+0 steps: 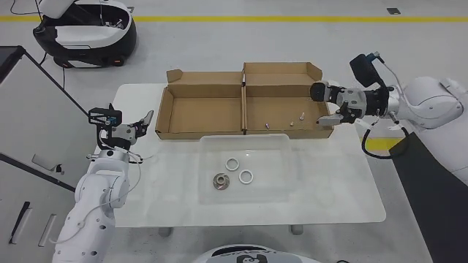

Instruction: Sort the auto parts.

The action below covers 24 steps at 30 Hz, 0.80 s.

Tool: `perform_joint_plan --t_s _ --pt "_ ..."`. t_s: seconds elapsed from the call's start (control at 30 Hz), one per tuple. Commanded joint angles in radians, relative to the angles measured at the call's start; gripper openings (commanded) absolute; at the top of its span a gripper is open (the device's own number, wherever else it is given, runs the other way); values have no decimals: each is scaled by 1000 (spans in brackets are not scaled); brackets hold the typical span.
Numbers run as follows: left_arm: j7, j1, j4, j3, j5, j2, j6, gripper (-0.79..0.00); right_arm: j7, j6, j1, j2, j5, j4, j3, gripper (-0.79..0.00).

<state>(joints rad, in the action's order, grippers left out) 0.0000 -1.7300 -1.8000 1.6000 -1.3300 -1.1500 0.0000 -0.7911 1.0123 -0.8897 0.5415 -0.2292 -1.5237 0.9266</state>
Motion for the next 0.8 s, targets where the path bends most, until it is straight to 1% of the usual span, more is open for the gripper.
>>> perform_joint_plan --t_s 0.0,0.3,0.77 --pt "0 0 0 0 0 0 0 0 -17 0 -31 -13 -54 -15 39 0" --pt "0 0 0 0 0 0 0 0 -17 0 -160 -73 -113 -96 156 0" --pt "0 0 0 0 0 0 0 0 -17 0 -165 -74 -114 -100 159 0"
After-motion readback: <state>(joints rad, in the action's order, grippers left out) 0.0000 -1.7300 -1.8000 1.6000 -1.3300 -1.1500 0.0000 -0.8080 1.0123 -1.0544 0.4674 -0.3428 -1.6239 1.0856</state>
